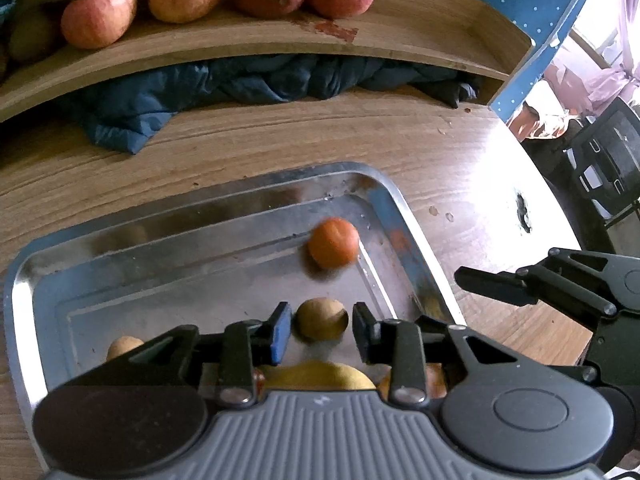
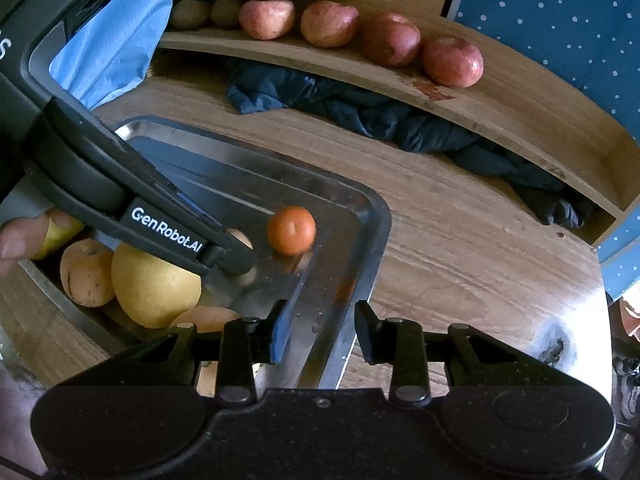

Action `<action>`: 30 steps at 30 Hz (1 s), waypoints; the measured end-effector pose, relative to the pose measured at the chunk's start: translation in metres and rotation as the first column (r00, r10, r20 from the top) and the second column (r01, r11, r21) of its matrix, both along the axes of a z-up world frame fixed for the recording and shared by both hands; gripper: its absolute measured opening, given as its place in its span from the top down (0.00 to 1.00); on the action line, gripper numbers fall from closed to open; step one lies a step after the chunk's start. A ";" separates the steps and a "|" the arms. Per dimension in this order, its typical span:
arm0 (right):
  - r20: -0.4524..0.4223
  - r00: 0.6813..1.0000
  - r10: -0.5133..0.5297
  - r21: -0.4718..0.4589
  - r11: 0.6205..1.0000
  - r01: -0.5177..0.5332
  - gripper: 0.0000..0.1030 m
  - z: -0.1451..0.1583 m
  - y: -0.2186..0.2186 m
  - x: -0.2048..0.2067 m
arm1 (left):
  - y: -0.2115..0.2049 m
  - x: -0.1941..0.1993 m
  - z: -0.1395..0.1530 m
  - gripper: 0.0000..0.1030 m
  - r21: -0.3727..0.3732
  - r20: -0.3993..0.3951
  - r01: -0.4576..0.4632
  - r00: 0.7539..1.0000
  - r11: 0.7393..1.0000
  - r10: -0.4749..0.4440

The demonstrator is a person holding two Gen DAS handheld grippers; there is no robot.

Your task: Organize fruits

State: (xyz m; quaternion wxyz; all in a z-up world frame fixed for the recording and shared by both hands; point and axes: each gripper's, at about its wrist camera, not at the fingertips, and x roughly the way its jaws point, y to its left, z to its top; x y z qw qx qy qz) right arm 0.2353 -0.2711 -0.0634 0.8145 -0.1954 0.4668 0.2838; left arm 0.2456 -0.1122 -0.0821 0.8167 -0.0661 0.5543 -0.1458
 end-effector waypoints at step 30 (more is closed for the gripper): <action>0.050 0.993 -0.102 0.056 0.993 0.100 0.06 0.016 -0.014 0.002 | 0.032 0.000 0.027 0.05 0.039 0.095 -0.210 0.974 0.977 0.206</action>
